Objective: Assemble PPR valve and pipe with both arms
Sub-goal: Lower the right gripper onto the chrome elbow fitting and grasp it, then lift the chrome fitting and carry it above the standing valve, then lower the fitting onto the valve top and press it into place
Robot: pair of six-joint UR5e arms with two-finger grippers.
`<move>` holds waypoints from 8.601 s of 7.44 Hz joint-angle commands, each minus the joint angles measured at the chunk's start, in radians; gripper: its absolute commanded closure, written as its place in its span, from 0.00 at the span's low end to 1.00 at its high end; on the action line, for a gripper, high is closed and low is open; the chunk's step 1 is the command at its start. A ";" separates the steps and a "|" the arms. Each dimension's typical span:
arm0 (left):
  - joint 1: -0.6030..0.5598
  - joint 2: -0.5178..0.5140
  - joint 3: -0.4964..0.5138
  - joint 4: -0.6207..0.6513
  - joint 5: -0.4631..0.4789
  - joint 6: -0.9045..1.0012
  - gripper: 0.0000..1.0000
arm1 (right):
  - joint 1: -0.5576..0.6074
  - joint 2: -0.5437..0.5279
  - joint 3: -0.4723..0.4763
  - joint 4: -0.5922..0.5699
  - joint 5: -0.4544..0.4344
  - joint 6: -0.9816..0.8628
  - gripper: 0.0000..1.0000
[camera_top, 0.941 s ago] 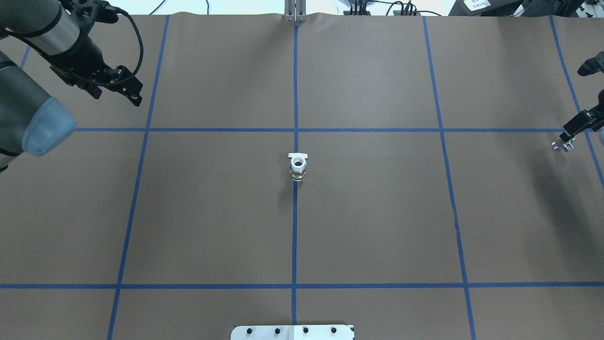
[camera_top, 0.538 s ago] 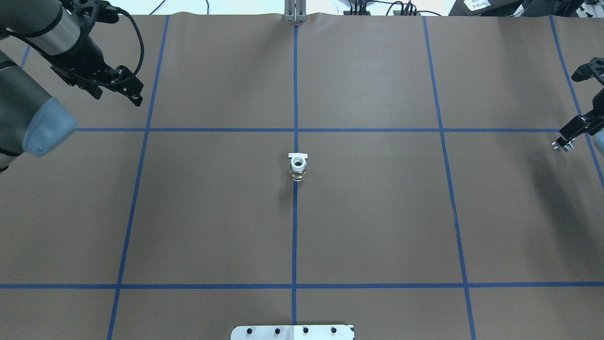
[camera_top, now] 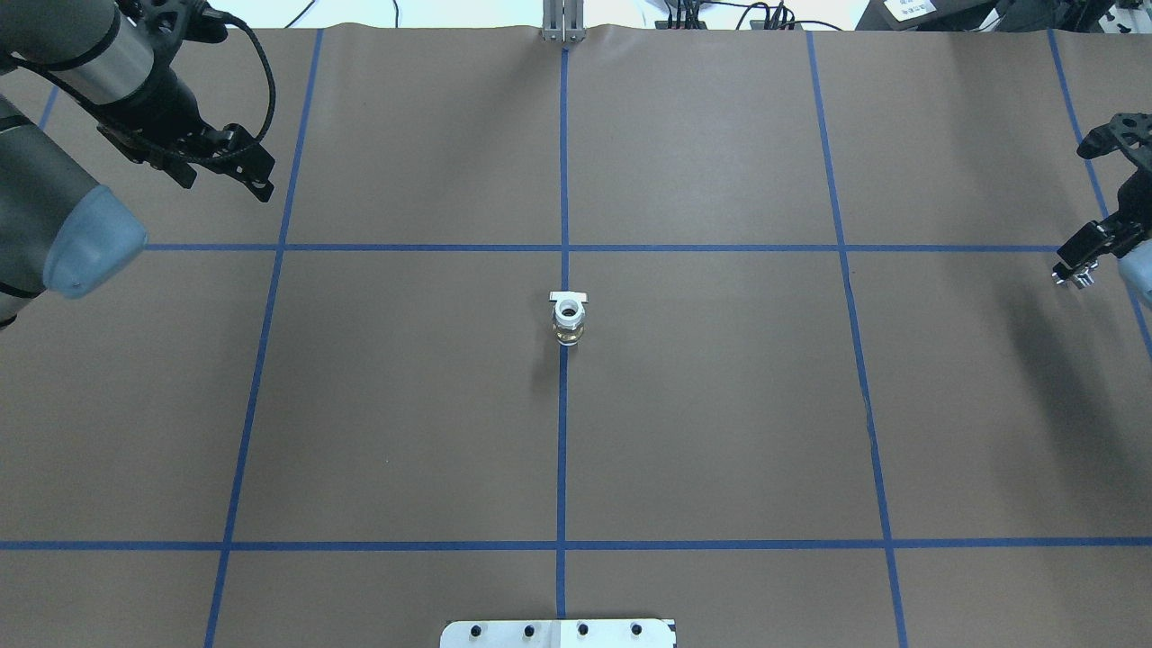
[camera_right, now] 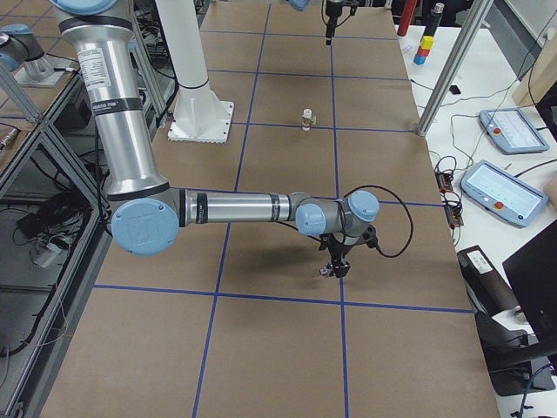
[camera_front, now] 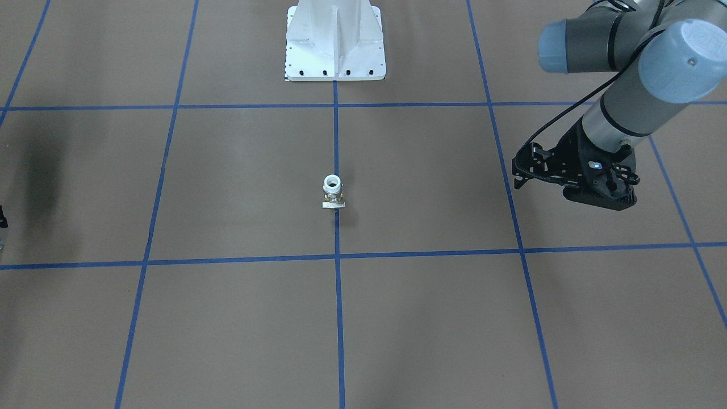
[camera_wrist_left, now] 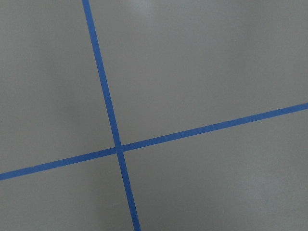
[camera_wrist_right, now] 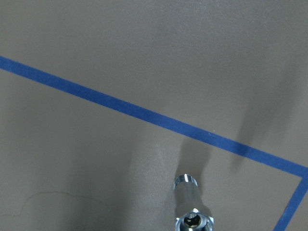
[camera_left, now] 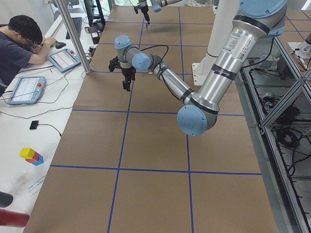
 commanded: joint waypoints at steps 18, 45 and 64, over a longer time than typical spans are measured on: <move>0.002 -0.005 0.004 0.000 0.000 -0.003 0.00 | -0.012 0.003 -0.061 0.078 -0.009 0.004 0.51; -0.106 0.150 0.032 -0.029 0.051 0.287 0.00 | -0.561 0.749 0.141 -0.308 -0.191 1.373 1.00; -0.104 0.150 0.067 -0.078 0.051 0.288 0.00 | -0.611 0.740 0.090 -0.297 -0.171 1.368 1.00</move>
